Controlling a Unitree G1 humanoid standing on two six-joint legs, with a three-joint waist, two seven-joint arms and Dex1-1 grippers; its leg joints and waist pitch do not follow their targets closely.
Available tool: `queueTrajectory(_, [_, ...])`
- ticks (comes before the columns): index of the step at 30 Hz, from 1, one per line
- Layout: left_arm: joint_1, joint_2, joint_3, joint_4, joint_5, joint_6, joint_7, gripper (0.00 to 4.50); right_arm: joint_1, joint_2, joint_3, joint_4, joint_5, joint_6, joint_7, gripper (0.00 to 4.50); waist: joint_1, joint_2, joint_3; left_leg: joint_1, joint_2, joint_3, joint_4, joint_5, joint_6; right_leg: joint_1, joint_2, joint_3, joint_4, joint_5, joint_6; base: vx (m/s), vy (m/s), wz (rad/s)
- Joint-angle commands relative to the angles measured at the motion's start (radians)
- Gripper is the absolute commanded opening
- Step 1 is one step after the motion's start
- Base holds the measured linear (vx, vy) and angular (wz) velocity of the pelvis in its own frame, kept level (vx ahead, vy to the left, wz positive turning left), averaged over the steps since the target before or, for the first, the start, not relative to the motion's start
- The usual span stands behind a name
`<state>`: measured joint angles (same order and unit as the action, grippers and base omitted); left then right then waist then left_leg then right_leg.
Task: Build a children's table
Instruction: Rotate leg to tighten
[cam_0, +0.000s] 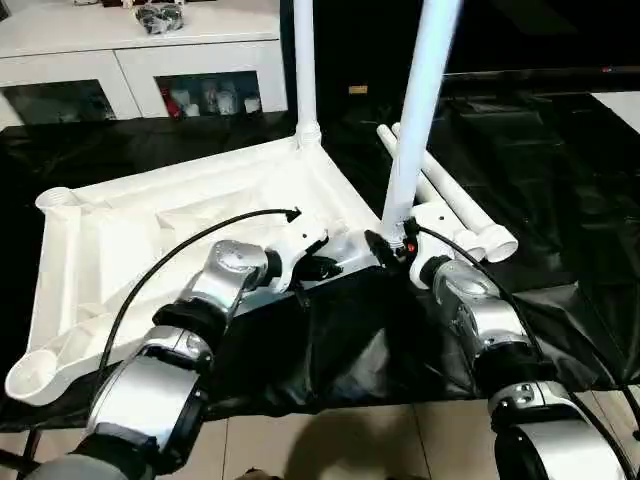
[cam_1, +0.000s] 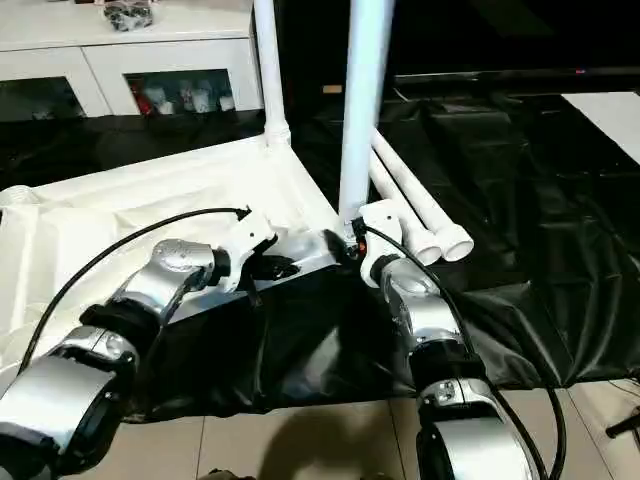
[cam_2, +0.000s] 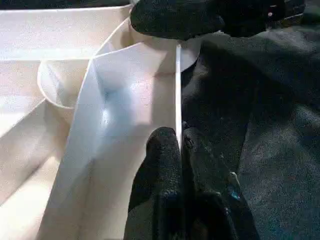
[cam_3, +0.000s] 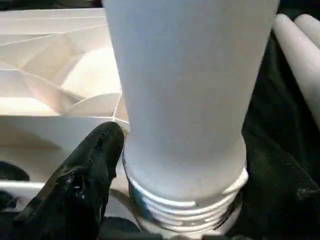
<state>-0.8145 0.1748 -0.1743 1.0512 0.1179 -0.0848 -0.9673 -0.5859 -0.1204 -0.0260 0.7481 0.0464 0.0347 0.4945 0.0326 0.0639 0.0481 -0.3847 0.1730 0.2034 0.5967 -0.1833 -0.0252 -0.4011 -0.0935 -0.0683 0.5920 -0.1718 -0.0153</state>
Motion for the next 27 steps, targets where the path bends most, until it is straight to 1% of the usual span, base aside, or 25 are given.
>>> queueTrajectory(1, [0.005, -0.025, -0.031, -0.044, -0.020, -0.068, -0.097, 0.00, 0.021, 0.017, 0.107, -0.025, 0.019, -0.001, 0.178, 3.67, 0.005, -0.010, -0.068, 0.015, 0.057, -0.030, -0.076, -0.239, 0.070, 0.049, -0.064, 0.039, -0.069, -0.186, -0.240, 0.000, 0.000, 0.00])
queueTrajectory(2, [0.007, -0.017, -0.032, -0.046, -0.026, -0.073, -0.122, 0.00, 0.027, 0.001, 0.109, -0.032, 0.021, -0.004, 0.208, 3.67, 0.007, -0.012, -0.067, 0.012, 0.057, -0.028, -0.073, -0.216, 0.087, 0.051, -0.063, 0.038, -0.066, -0.155, -0.250, 0.000, 0.000, 0.00])
queueTrajectory(3, [0.009, -0.013, -0.031, -0.047, -0.031, -0.074, -0.141, 0.00, 0.030, -0.010, 0.111, -0.036, 0.021, -0.007, 0.229, 3.67, 0.007, -0.012, -0.067, 0.012, 0.057, -0.028, -0.073, -0.216, 0.087, 0.051, -0.063, 0.038, -0.066, -0.155, -0.250, 0.000, 0.000, 0.00])
queueTrajectory(4, [0.011, -0.005, -0.030, -0.051, -0.040, -0.078, -0.174, 0.00, 0.037, -0.030, 0.117, -0.046, 0.021, -0.010, 0.265, 3.67, 0.012, -0.011, -0.068, 0.013, 0.058, -0.025, -0.069, -0.196, 0.103, 0.050, -0.065, 0.037, -0.063, -0.136, -0.263, 0.000, 0.000, 0.00])
queueTrajectory(6, [0.015, 0.012, -0.027, -0.060, -0.061, -0.078, -0.248, 0.00, 0.055, -0.077, 0.138, -0.079, 0.028, -0.013, 0.362, 3.67, 0.016, -0.011, -0.068, 0.014, 0.060, -0.025, -0.069, -0.189, 0.107, 0.050, -0.067, 0.037, -0.063, -0.141, -0.271, 0.000, 0.000, 0.00])
queueTrajectory(7, [0.016, 0.022, -0.025, -0.063, -0.073, -0.078, -0.297, 0.00, 0.070, -0.108, 0.152, -0.107, 0.036, -0.009, 0.431, 3.67, 0.023, -0.013, -0.067, 0.018, 0.060, -0.023, -0.068, -0.198, 0.111, 0.049, -0.065, 0.037, -0.065, -0.159, -0.271, 0.000, 0.000, 0.00])
queueTrajectory(8, [0.016, 0.031, -0.024, -0.064, -0.080, -0.080, -0.333, 0.00, 0.081, -0.130, 0.161, -0.132, 0.045, -0.002, 0.483, 3.67, 0.030, -0.012, -0.065, 0.016, 0.063, -0.024, -0.069, -0.206, 0.112, 0.050, -0.067, 0.039, -0.066, -0.176, -0.265, 0.000, 0.000, 0.00])
queueTrajectory(9, [0.016, 0.031, -0.024, -0.064, -0.080, -0.080, -0.333, 0.00, 0.081, -0.130, 0.161, -0.132, 0.045, -0.002, 0.483, 3.67, 0.030, -0.012, -0.065, 0.016, 0.063, -0.024, -0.069, -0.206, 0.112, 0.050, -0.067, 0.039, -0.066, -0.176, -0.265, 0.000, 0.000, 0.00])
queueTrajectory(10, [0.012, 0.046, -0.028, -0.057, -0.074, -0.095, -0.358, 0.00, 0.098, -0.168, 0.173, -0.173, 0.064, 0.019, 0.570, 3.67, 0.032, -0.014, -0.063, 0.017, 0.064, -0.026, -0.073, -0.217, 0.107, 0.049, -0.065, 0.039, -0.067, -0.201, -0.258, 0.000, 0.000, 0.00])
queueTrajectory(11, [0.010, 0.053, -0.031, -0.053, -0.071, -0.100, -0.373, 0.00, 0.105, -0.184, 0.180, -0.188, 0.069, 0.025, 0.603, 3.67, 0.035, -0.013, -0.063, 0.020, 0.067, -0.026, -0.073, -0.225, 0.104, 0.045, -0.066, 0.040, -0.068, -0.205, -0.259, 0.000, 0.000, 0.00])
queueTrajectory(12, [0.007, 0.062, -0.033, -0.048, -0.070, -0.104, -0.399, 0.00, 0.116, -0.208, 0.194, -0.207, 0.072, 0.034, 0.652, 3.67, 0.035, -0.017, -0.063, 0.020, 0.066, -0.025, -0.074, -0.231, 0.103, 0.045, -0.065, 0.040, -0.069, -0.214, -0.258, 0.000, 0.000, 0.00])
queueTrajectory(14, [0.005, 0.066, -0.034, -0.045, -0.069, -0.108, -0.413, 0.00, 0.124, -0.228, 0.206, -0.223, 0.078, 0.048, 0.698, 3.67, 0.042, -0.014, -0.063, 0.021, 0.068, -0.027, -0.075, -0.236, 0.090, 0.044, -0.067, 0.041, -0.067, -0.221, -0.257, 0.000, 0.000, 0.00])
queueTrajectory(15, [0.005, 0.072, -0.036, -0.045, -0.073, -0.101, -0.452, 0.00, 0.131, -0.241, 0.216, -0.237, 0.085, 0.059, 0.736, 3.52, 0.044, -0.016, -0.063, 0.022, 0.068, -0.027, -0.075, -0.234, 0.088, 0.044, -0.067, 0.041, -0.067, -0.218, -0.258, 0.000, 0.000, 0.00])
queueTrajectory(16, [0.005, 0.073, -0.036, -0.045, -0.074, -0.100, -0.460, 0.00, 0.132, -0.244, 0.218, -0.239, 0.086, 0.062, 0.744, 3.52, 0.048, -0.017, -0.063, 0.021, 0.068, -0.026, -0.074, -0.229, 0.088, 0.045, -0.068, 0.042, -0.067, -0.212, -0.259, 0.000, 0.000, 0.00])
queueTrajectory(17, [0.005, 0.074, -0.036, -0.045, -0.075, -0.100, -0.468, 0.00, 0.134, -0.246, 0.220, -0.241, 0.087, 0.064, 0.751, 3.43, 0.050, -0.016, -0.064, 0.021, 0.068, -0.026, -0.074, -0.226, 0.087, 0.044, -0.069, 0.043, -0.066, -0.210, -0.260, 0.000, 0.000, 0.00])
queueTrajectory(18, [0.005, 0.076, -0.038, -0.046, -0.078, -0.093, -0.489, 0.00, 0.137, -0.250, 0.223, -0.248, 0.092, 0.071, 0.768, 3.32, 0.052, -0.021, -0.064, 0.022, 0.068, -0.025, -0.073, -0.217, 0.087, 0.044, -0.069, 0.043, -0.065, -0.202, -0.262, 0.000, 0.000, 0.00])
queueTrajectory(19, [0.007, 0.080, -0.041, -0.051, -0.083, -0.088, -0.521, 0.00, 0.141, -0.259, 0.232, -0.262, 0.104, 0.081, 0.793, 3.25, 0.055, -0.019, -0.065, 0.021, 0.067, -0.026, -0.072, -0.208, 0.088, 0.044, -0.070, 0.043, -0.064, -0.197, -0.264, 0.000, 0.000, 0.00])
queueTrajectory(22, [0.009, 0.088, -0.049, -0.054, -0.086, -0.088, -0.549, 0.00, 0.150, -0.268, 0.244, -0.287, 0.115, 0.105, 0.827, 2.98, 0.059, -0.019, -0.065, 0.021, 0.068, -0.026, -0.072, -0.195, 0.094, 0.045, -0.070, 0.042, -0.062, -0.189, -0.261, 0.000, 0.000, 0.00])
queueTrajectory(23, [0.009, 0.088, -0.049, -0.053, -0.085, -0.090, -0.549, 0.00, 0.151, -0.268, 0.244, -0.289, 0.116, 0.106, 0.828, 2.98, 0.060, -0.016, -0.065, 0.021, 0.068, -0.027, -0.072, -0.197, 0.092, 0.044, -0.070, 0.042, -0.062, -0.189, -0.263, 0.000, 0.000, 0.00])
queueTrajectory(25, [0.008, 0.089, -0.048, -0.047, -0.081, -0.095, -0.544, 0.00, 0.156, -0.266, 0.245, -0.296, 0.118, 0.113, 0.826, 2.85, 0.059, -0.018, -0.064, 0.021, 0.068, -0.026, -0.073, -0.205, 0.087, 0.043, -0.070, 0.042, -0.064, -0.197, -0.261, 0.000, 0.000, 0.00])
queueTrajectory(26, [0.005, 0.086, -0.042, -0.039, -0.076, -0.097, -0.525, 0.00, 0.159, -0.258, 0.238, -0.299, 0.117, 0.120, 0.812, 2.83, 0.059, -0.016, -0.063, 0.022, 0.067, -0.027, -0.074, -0.218, 0.078, 0.044, -0.071, 0.042, -0.066, -0.218, -0.258, 0.000, 0.000, 0.00])
queueTrajectory(27, [0.004, 0.085, -0.039, -0.036, -0.075, -0.097, -0.515, 0.00, 0.160, -0.254, 0.235, -0.298, 0.116, 0.121, 0.803, 2.83, 0.059, -0.017, -0.063, 0.022, 0.067, -0.027, -0.074, -0.220, 0.075, 0.043, -0.071, 0.042, -0.066, -0.224, -0.256, 0.000, 0.000, 0.00])
